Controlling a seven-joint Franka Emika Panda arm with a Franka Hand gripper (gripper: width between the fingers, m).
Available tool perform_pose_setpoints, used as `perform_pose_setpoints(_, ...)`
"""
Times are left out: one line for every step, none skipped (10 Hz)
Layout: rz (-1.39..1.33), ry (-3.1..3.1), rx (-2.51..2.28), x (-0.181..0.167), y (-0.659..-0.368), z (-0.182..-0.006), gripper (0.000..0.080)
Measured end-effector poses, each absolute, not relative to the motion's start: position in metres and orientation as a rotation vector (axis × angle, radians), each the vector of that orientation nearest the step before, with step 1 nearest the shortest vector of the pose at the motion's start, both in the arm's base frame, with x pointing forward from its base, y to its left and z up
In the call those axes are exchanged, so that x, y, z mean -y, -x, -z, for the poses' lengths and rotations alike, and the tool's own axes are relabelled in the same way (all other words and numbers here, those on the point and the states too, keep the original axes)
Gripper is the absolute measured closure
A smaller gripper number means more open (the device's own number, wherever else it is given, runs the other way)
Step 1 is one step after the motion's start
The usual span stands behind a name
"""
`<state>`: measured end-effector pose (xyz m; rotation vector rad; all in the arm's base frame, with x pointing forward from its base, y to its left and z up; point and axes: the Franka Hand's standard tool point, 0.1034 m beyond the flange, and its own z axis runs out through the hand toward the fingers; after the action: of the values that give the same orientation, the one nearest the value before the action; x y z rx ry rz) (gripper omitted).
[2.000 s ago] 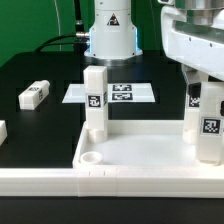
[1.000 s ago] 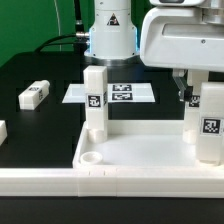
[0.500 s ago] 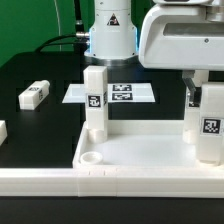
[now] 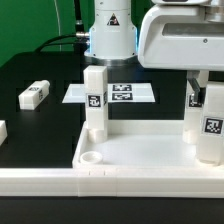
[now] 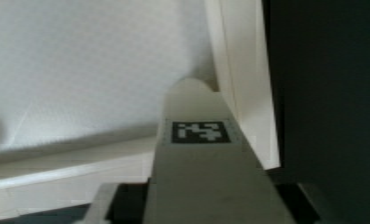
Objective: Assemble desk
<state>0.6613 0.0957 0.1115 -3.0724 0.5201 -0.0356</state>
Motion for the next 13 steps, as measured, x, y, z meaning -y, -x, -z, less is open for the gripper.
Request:
perform_pose_setpoints(0.029,3.000,-0.745,-0.0933,-0.6618,-0.1112,0.0512)
perform_pose_setpoints(0.024,2.947,-0.885,-0.0920,-0.6622,-0.1110,0.0511)
perform_pose_setpoints(0.018,2.876,-1.069,-0.0913,-0.6625,-0.1109,0.0511)
perform_pose_setpoints(0.015,2.820,-1.201,-0.0910,-0.6626,-0.1109,0.0511)
perform_pose_setpoints(0.011,2.777,-1.294,-0.0911,-0.6628,-0.1108,0.0511)
perform_pose_setpoints(0.005,2.697,-1.454,-0.0911,-0.6632,-0.1107,0.0511)
perform_pose_setpoints(-0.004,2.633,-1.569,-0.0912,-0.6635,-0.1107,0.0511)
perform_pose_setpoints(-0.014,2.549,-1.702,-0.0912,-0.6640,-0.1107,0.0511)
perform_pose_setpoints(-0.020,2.481,-1.794,-0.0915,-0.6641,-0.1105,0.0511)
perform_pose_setpoints(-0.024,2.432,-1.858,-0.0917,-0.6641,-0.1105,0.0511)
perform_pose_setpoints(-0.029,2.367,-1.940,-0.0918,-0.6642,-0.1106,0.0511)
perform_pose_setpoints(-0.034,2.285,-2.037,-0.0925,-0.6641,-0.1105,0.0509)
perform_pose_setpoints(-0.037,2.224,-2.104,-0.0929,-0.6642,-0.1105,0.0509)
